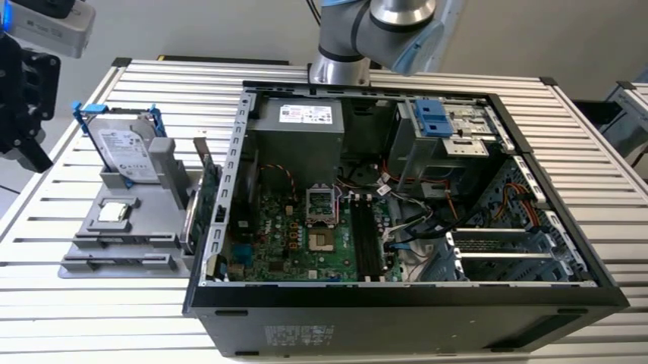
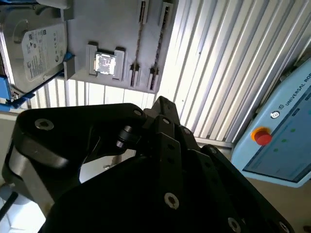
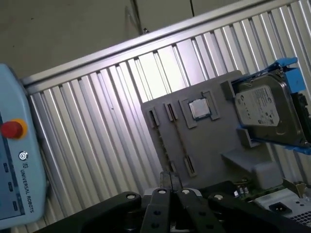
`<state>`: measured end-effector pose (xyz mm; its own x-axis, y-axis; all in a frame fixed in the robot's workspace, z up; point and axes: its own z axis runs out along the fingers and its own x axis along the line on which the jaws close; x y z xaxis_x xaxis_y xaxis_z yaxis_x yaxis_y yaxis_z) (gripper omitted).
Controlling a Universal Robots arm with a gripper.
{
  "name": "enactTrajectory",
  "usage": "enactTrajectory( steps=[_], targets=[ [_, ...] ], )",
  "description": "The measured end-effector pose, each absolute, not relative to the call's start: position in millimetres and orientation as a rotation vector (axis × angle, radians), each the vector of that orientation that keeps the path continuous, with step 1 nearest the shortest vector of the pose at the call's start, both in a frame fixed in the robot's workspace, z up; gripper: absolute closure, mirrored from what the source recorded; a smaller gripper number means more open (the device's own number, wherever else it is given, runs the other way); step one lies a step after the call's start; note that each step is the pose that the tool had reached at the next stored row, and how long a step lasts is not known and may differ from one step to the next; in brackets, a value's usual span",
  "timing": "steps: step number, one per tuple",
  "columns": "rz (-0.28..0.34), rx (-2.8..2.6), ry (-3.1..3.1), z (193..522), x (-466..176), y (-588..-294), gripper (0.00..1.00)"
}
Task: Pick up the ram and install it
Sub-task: 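Pick up the ram and move it above insertion slot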
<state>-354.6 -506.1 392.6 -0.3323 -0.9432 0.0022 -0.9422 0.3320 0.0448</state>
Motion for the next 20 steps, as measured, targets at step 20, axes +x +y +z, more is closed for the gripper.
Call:
enactTrajectory(
  steps=[20],
  targets=[
    [-0.045, 2.071, -2.329, 392.5, -354.6, -506.1, 1.0]
  ],
)
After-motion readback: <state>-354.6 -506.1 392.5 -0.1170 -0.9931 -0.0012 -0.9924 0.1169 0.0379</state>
